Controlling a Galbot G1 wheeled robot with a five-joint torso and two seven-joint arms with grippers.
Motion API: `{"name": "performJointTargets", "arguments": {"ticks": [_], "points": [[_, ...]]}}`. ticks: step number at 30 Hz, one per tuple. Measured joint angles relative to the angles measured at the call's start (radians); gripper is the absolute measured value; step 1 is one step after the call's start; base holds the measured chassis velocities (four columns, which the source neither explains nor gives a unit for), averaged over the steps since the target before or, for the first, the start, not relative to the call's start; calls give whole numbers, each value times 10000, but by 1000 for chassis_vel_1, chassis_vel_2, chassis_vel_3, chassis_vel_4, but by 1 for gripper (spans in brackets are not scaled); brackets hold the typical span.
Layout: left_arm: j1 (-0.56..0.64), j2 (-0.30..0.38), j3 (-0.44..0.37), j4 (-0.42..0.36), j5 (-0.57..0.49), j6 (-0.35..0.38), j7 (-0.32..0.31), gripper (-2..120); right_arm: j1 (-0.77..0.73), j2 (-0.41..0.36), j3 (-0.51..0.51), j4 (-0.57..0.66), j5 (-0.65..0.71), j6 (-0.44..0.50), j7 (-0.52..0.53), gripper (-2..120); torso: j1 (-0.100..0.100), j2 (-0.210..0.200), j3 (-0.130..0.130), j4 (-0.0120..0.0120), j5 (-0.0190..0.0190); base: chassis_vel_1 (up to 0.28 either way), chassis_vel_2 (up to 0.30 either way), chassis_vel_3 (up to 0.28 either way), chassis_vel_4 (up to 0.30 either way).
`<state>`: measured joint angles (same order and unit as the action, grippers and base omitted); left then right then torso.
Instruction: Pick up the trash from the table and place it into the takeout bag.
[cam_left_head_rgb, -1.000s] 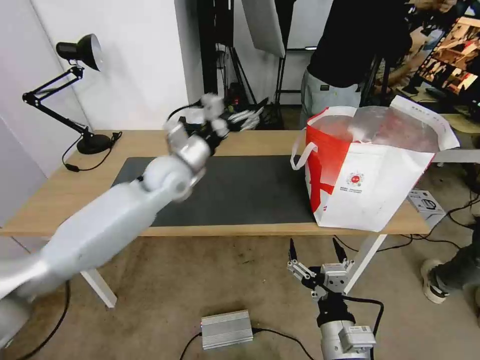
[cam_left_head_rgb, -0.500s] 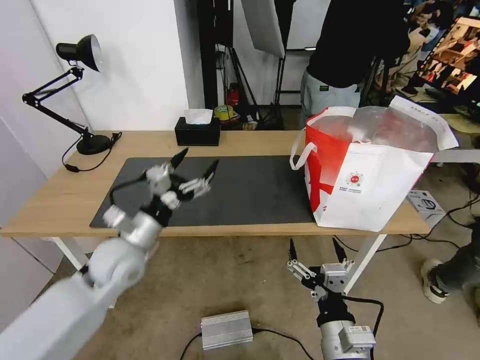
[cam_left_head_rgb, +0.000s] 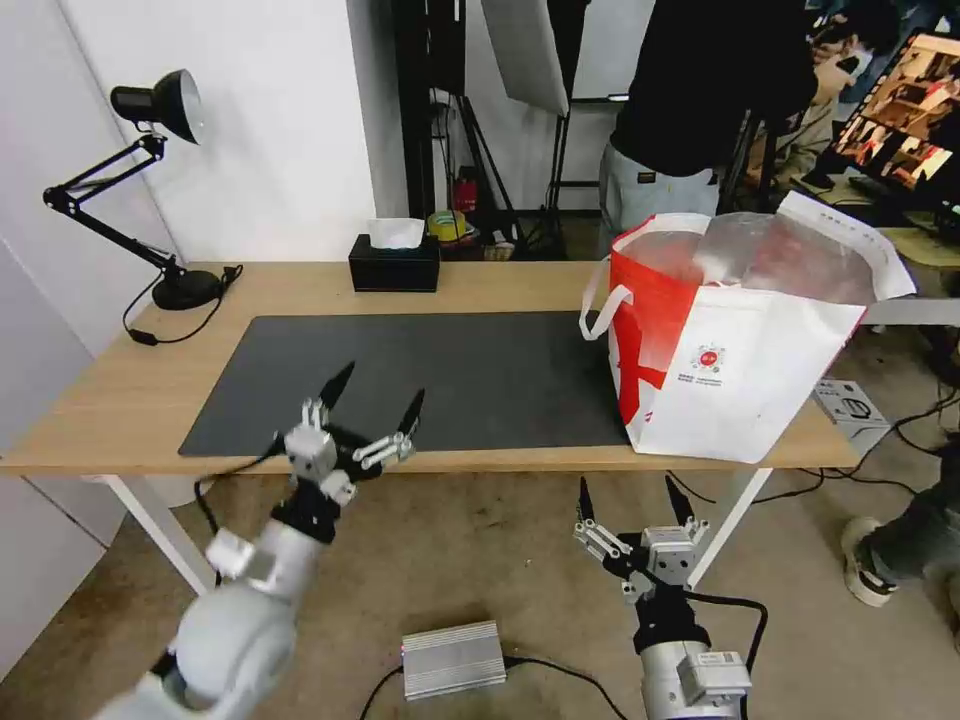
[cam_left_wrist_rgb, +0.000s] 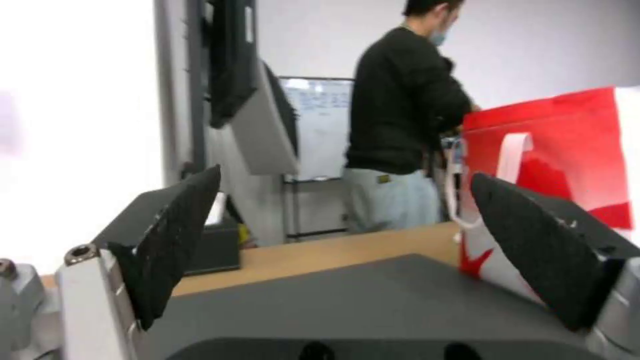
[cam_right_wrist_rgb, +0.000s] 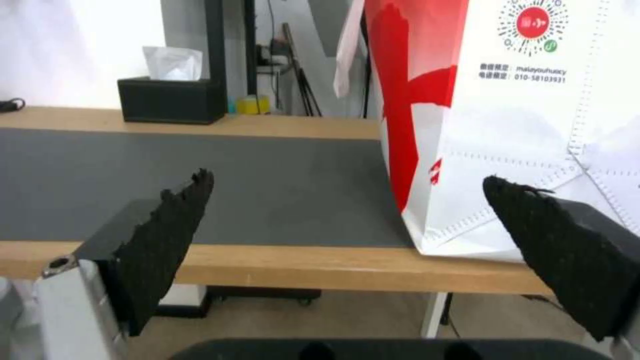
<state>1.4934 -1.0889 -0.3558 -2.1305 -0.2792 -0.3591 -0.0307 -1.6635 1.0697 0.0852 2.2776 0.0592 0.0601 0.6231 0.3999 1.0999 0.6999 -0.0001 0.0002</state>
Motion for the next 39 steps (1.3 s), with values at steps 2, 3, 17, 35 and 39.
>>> {"name": "performJointTargets", "arguments": {"ticks": [2,3,17,35,39], "points": [[617,-665,-64,153,1009,-459,-285,100,0,0,0,0,0,0,0,100,0,0,1,0,-1,0,0,0,0],[817,-893,-67,230,1332,-620,-411,100,0,0,0,0,0,1,0,100,-1,0,0,1,0,0,0,0,0],[1350,-2230,232,1092,3071,-1489,-1269,100,0,0,0,0,0,0,0,100,1,1,1,0,0,0,0,0,0],[1393,-2726,201,1167,3252,-1562,-2100,100,0,0,0,0,0,1,0,100,1,1,1,0,-2,0,0,0,0],[1394,-2838,99,1201,3251,-1552,-2268,100,0,0,0,0,0,0,0,100,2,0,1,1,-2,0,0,0,0]]}}
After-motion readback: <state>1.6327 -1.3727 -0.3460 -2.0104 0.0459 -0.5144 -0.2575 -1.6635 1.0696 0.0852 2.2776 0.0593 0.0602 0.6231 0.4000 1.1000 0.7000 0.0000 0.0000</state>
